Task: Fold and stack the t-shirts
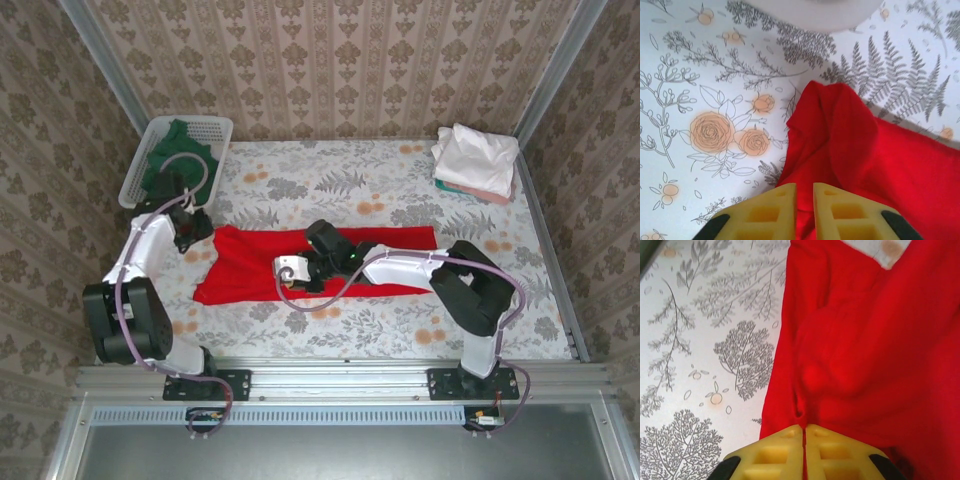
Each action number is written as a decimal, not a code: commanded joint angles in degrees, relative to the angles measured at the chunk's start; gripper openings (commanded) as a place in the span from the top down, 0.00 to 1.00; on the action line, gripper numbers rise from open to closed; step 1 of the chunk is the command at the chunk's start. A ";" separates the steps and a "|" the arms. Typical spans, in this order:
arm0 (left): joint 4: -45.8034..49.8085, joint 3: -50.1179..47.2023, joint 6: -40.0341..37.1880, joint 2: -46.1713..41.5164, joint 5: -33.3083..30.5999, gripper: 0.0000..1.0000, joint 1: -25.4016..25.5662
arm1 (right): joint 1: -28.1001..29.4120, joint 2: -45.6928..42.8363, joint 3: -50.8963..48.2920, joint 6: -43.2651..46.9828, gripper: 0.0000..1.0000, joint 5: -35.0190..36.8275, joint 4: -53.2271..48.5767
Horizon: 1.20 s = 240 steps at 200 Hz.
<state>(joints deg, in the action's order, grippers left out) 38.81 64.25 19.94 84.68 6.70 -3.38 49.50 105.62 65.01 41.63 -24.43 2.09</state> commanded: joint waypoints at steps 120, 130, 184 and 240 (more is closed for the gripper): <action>-8.49 -24.87 9.33 -20.06 -0.89 0.61 18.85 | -2.05 -2.28 -3.74 -2.97 0.73 1.08 3.86; -9.83 -24.98 10.33 -17.45 -1.08 0.61 18.98 | -3.20 -3.49 -5.19 -5.97 0.71 2.84 5.82; -15.38 -15.02 9.23 6.79 -0.52 0.63 17.35 | -10.17 -2.90 -2.59 -16.15 0.57 31.75 -6.73; -9.82 4.54 6.42 25.94 -0.48 0.63 20.32 | -10.90 -0.17 2.55 -28.69 0.55 39.48 -28.06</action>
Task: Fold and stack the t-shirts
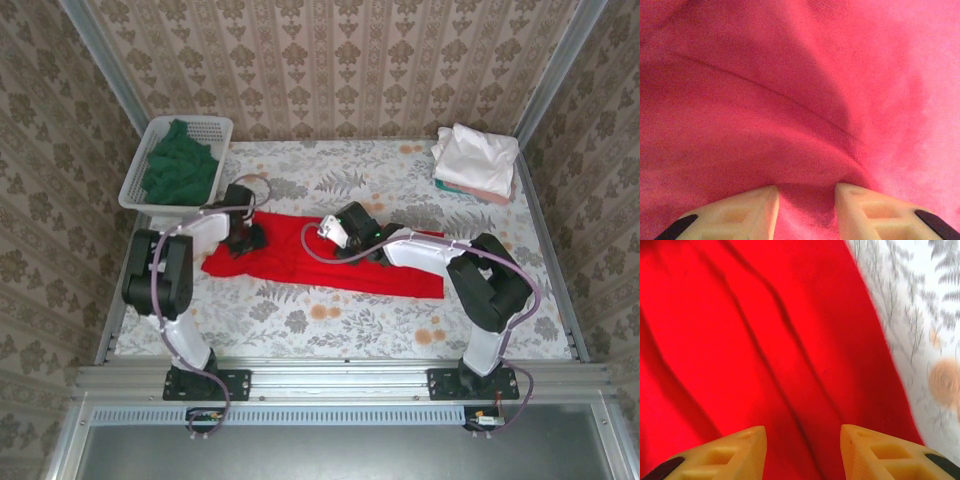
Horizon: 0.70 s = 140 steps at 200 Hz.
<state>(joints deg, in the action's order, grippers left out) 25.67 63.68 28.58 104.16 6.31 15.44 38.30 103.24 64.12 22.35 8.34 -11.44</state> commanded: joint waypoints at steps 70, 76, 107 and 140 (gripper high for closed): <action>13.68 40.98 -8.04 25.19 6.23 0.62 3.32 | 7.13 -1.95 -1.88 -33.66 0.53 -4.04 -22.30; 13.70 41.75 -8.17 24.59 6.91 0.60 3.28 | 8.12 -2.28 -2.31 -35.10 0.54 -5.18 -21.54; 11.67 37.32 -7.65 14.71 6.35 0.47 1.75 | 10.17 -6.05 -1.53 -36.06 0.53 -4.91 -22.48; 6.47 21.99 -6.29 -1.71 3.42 0.27 0.39 | 3.54 -12.11 -1.42 -33.22 0.55 -0.53 -20.29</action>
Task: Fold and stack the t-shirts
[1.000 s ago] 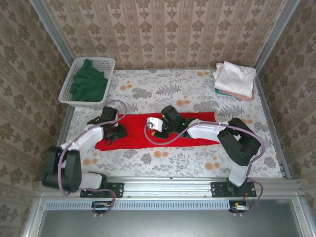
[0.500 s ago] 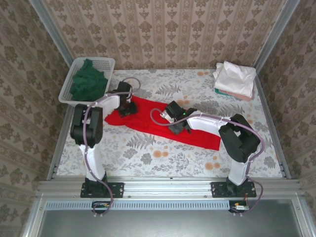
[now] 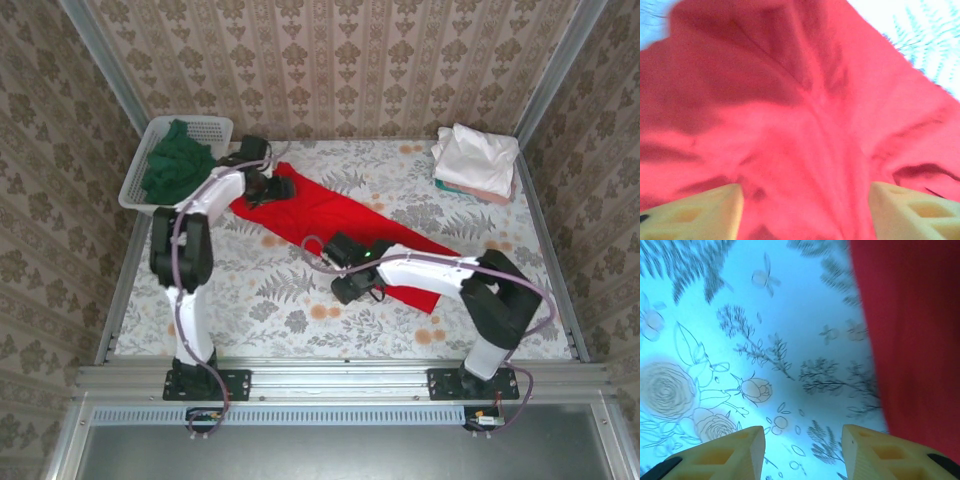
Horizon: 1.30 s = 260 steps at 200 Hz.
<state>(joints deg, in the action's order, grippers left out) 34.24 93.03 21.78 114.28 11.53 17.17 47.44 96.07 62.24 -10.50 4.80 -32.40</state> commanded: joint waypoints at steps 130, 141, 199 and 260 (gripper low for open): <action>-16.36 -39.71 7.67 -32.67 -6.00 0.01 1.23 | -8.85 9.98 -1.22 -7.68 0.57 0.62 1.40; -16.98 -38.30 7.58 -29.80 -6.13 0.04 1.82 | -6.76 9.99 -1.50 -9.39 0.58 0.46 1.42; -15.96 -32.48 6.26 -20.59 -6.52 0.12 2.02 | 1.33 6.69 2.51 -12.82 0.57 -1.70 2.04; -20.78 -35.89 9.36 -18.71 -5.71 0.12 5.15 | -10.38 1.94 2.74 -5.06 0.54 5.14 -2.58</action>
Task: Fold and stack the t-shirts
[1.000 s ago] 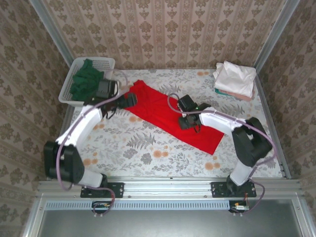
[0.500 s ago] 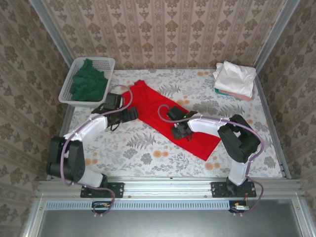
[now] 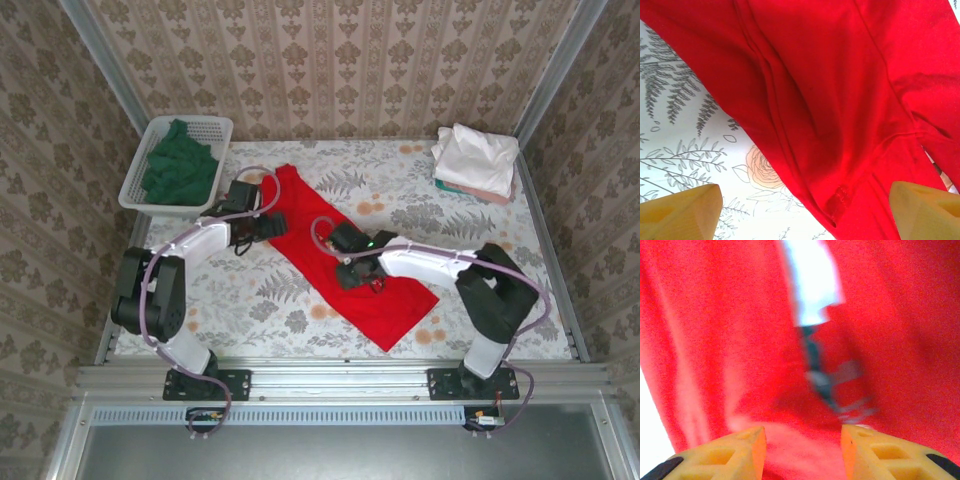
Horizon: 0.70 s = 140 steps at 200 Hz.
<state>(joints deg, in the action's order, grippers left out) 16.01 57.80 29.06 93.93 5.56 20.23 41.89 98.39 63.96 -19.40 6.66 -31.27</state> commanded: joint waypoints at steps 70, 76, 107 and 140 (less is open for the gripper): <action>-1.31 20.26 1.38 24.13 6.17 0.26 2.72 | -7.92 -1.20 -7.30 1.18 0.53 0.75 -0.73; -0.44 22.61 1.02 26.14 6.60 0.27 2.74 | -7.59 -1.84 -8.23 0.34 0.53 0.05 -0.12; 1.71 33.66 -1.31 33.70 8.30 0.30 2.99 | -2.71 -2.72 -10.59 -4.79 0.53 -4.06 2.95; 8.32 48.79 -6.47 41.10 10.85 0.27 2.99 | 3.81 -2.37 -9.65 -11.09 0.52 -7.02 5.91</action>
<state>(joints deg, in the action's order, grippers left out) 17.37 98.08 27.86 129.88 13.15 23.18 41.23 96.49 54.08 -23.75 4.25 -27.99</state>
